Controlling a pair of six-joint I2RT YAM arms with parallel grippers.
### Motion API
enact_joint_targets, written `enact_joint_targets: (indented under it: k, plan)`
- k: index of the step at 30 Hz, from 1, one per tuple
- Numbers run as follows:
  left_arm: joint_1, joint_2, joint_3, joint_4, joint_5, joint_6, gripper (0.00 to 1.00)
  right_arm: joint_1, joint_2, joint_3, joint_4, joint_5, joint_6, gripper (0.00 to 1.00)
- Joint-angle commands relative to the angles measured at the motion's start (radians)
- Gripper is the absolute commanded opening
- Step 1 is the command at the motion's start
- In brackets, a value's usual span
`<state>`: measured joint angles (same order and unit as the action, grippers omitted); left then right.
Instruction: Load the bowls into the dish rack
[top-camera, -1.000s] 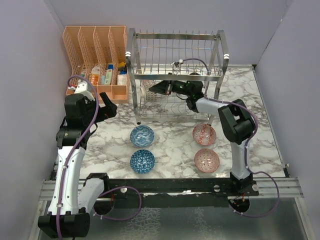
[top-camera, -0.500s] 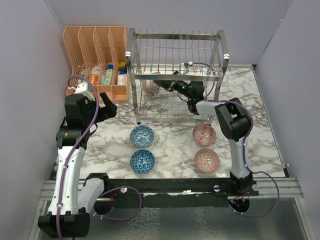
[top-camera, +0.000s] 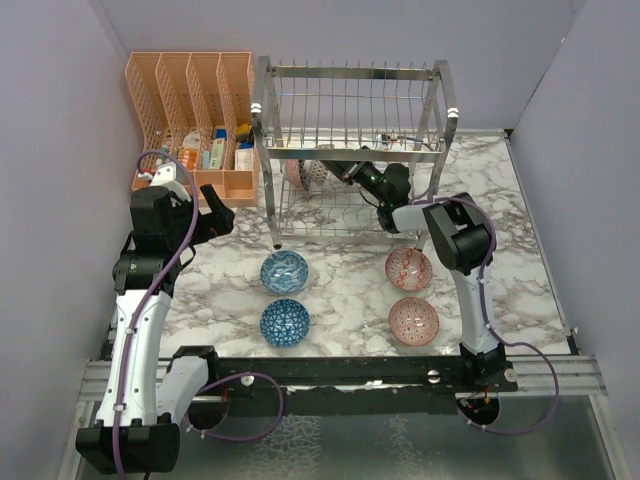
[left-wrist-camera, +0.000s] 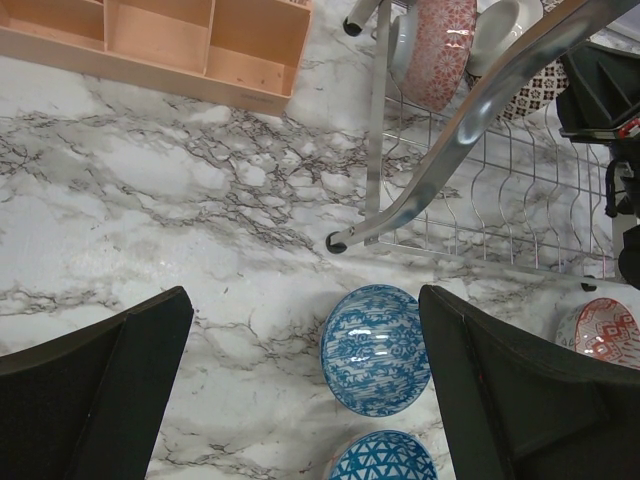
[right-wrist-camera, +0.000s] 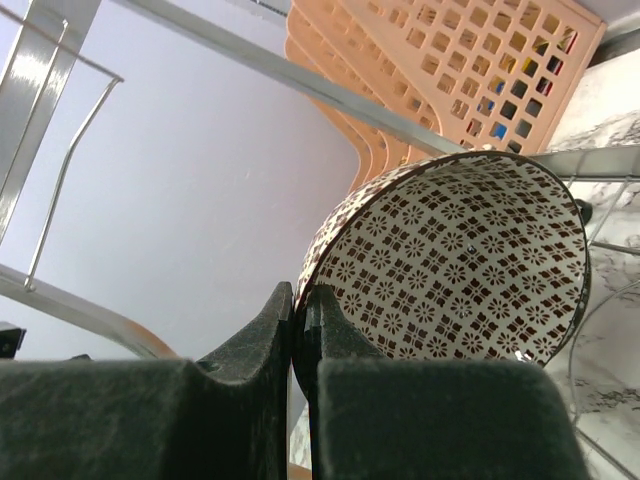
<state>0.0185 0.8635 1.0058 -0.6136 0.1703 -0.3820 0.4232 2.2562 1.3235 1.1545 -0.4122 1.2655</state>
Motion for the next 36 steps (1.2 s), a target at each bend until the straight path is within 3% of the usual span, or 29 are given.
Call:
enact_joint_targets:
  k: [1,15,25,36]
  plan:
    - [0.003,0.007,-0.007,0.025,0.002,0.011,0.99,-0.013,0.066,0.059,0.15,0.037,0.092,0.01]
    - [0.003,0.026,-0.015,0.04,0.001,0.006,0.99,-0.038,0.185,0.168,0.264,-0.019,0.227,0.01]
    - [0.003,0.035,-0.024,0.052,0.001,0.004,0.99,-0.041,0.269,0.272,0.223,-0.076,0.295,0.01]
    - [0.003,0.039,-0.029,0.057,0.001,0.006,0.99,-0.041,0.299,0.244,0.172,-0.073,0.329,0.01]
